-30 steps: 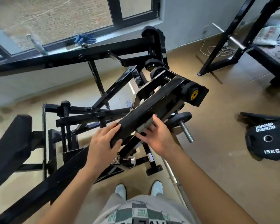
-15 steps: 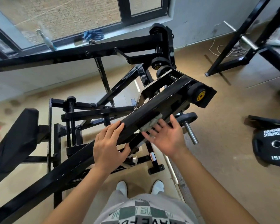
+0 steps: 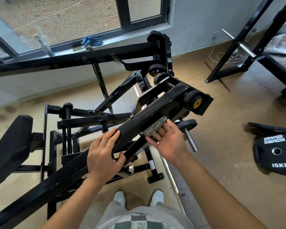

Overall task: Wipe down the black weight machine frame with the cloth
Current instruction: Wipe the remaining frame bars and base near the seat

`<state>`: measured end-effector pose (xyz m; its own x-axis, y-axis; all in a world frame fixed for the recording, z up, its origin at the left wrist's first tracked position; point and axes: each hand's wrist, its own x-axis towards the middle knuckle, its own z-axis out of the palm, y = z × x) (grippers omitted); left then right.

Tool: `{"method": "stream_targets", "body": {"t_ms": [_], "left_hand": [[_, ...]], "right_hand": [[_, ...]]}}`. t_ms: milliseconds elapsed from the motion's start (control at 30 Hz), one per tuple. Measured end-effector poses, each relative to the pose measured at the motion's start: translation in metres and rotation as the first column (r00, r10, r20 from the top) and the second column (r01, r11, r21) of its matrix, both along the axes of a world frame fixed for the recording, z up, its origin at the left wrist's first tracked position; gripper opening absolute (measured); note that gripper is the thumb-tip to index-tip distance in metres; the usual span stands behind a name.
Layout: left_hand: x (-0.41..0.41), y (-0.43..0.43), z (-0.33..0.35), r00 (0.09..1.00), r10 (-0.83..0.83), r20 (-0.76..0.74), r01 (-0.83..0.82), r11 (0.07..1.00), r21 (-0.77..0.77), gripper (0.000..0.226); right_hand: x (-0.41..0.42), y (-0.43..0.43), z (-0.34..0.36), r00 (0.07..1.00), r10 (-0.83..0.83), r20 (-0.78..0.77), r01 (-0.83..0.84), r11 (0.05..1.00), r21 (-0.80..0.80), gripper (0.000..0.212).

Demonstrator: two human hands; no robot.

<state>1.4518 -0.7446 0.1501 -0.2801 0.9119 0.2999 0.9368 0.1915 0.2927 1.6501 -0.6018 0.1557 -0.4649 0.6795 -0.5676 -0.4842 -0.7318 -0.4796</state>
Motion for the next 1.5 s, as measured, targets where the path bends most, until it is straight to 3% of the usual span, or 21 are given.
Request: {"method": "stream_targets", "body": {"t_ms": [100, 467, 1100, 1333, 1500], "left_hand": [[0.0, 0.0, 0.0, 1.0, -0.001, -0.013, 0.001, 1.0, 0.011, 0.063], [0.0, -0.001, -0.003, 0.999, -0.011, -0.035, 0.013, 0.999, 0.032, 0.064], [-0.002, -0.005, -0.003, 0.999, -0.04, -0.031, 0.041, 0.999, 0.01, 0.065], [-0.013, -0.02, 0.004, 0.958, -0.14, 0.251, 0.126, 0.989, 0.072, 0.056], [-0.04, -0.066, 0.003, 0.977, -0.041, 0.21, 0.019, 0.994, 0.105, 0.053]], "right_hand": [[0.004, 0.006, 0.002, 1.0, 0.021, 0.022, -0.021, 1.0, 0.014, 0.045], [0.017, 0.057, 0.006, 0.976, -0.218, -0.023, 0.219, 0.972, 0.081, 0.042], [-0.031, -0.061, -0.005, 0.981, 0.187, -0.06, -0.186, 0.982, 0.008, 0.044], [-0.042, -0.086, 0.001, 0.957, 0.279, -0.074, -0.281, 0.959, -0.02, 0.044], [-0.048, -0.082, 0.007, 0.958, 0.287, -0.005, -0.287, 0.958, -0.01, 0.045]]}}
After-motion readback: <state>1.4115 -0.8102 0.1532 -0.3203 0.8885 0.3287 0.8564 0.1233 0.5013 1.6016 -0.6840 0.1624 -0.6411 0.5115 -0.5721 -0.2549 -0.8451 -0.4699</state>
